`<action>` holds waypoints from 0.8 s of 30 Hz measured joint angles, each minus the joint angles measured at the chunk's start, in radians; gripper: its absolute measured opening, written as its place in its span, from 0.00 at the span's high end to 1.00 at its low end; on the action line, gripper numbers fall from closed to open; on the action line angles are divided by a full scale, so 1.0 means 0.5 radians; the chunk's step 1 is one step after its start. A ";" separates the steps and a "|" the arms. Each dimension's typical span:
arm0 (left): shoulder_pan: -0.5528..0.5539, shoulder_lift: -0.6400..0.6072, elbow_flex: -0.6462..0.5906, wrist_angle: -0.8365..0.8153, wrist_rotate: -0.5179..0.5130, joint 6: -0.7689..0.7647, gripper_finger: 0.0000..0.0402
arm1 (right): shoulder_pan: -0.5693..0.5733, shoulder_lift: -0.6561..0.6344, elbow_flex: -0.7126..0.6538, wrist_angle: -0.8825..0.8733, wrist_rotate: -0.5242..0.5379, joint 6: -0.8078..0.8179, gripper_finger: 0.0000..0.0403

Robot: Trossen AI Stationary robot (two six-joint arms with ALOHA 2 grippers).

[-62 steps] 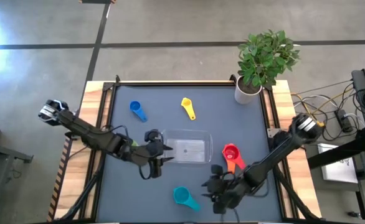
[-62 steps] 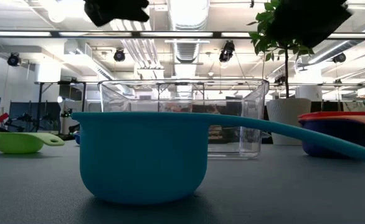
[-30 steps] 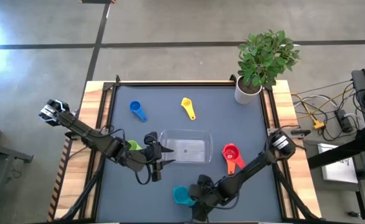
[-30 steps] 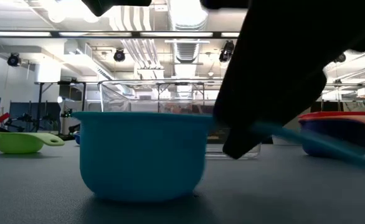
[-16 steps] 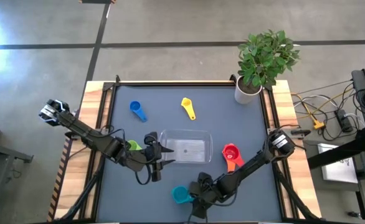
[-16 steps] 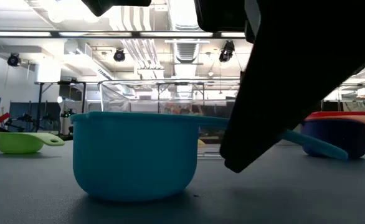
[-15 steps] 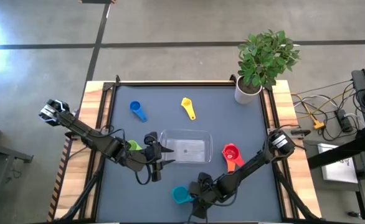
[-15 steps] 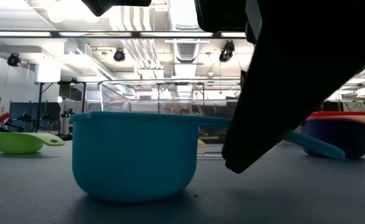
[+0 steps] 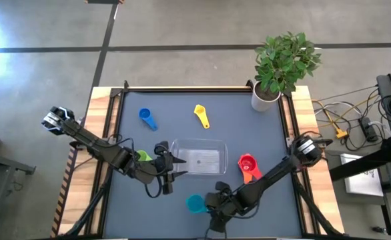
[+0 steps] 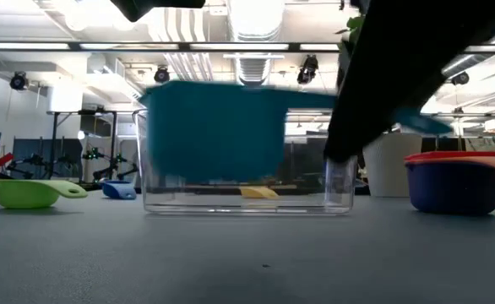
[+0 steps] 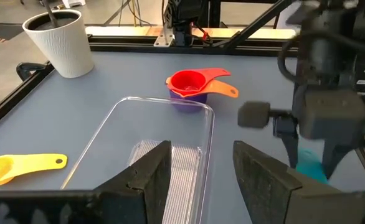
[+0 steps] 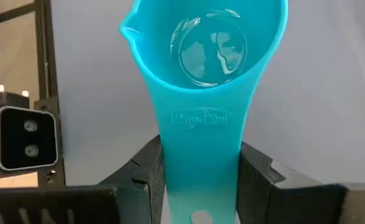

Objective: Nest measuring cups in basket
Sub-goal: Stack the light blue measuring cup on top of the red measuring cup

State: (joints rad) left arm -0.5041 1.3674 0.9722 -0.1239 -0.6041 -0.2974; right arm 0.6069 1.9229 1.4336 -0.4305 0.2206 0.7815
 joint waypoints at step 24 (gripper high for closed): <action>0.042 -0.004 0.000 0.069 -0.087 0.103 0.61 | 0.396 -1.173 -0.943 -1.020 0.734 1.682 0.69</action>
State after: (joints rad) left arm -0.4830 1.3652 0.9722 -0.0893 -0.6476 -0.2457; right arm 0.8051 1.3365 0.9622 -0.9405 0.5879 1.6226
